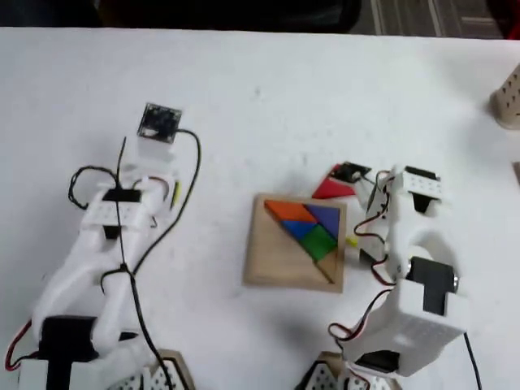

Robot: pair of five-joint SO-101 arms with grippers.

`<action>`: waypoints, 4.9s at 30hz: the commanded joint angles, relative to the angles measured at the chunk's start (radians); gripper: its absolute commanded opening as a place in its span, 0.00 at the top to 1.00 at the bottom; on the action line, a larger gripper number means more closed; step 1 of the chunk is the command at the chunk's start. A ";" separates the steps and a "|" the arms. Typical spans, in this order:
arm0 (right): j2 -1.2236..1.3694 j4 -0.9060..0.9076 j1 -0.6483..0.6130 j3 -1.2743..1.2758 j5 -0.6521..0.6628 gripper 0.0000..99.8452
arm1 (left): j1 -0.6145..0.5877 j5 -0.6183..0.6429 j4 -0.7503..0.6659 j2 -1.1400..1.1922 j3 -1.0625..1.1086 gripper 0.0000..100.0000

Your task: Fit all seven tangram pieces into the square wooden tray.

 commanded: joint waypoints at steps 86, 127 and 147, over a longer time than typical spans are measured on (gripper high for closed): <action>-0.036 -0.056 0.038 0.032 0.187 0.73 | 0.022 -0.012 -0.034 -0.015 -0.003 0.89; -0.231 0.433 -0.036 -0.253 -0.098 0.81 | 0.021 -0.012 -0.034 -0.015 -0.003 0.89; -0.941 0.213 -0.225 0.560 -0.166 0.71 | 0.018 -0.012 -0.034 -0.015 -0.003 0.89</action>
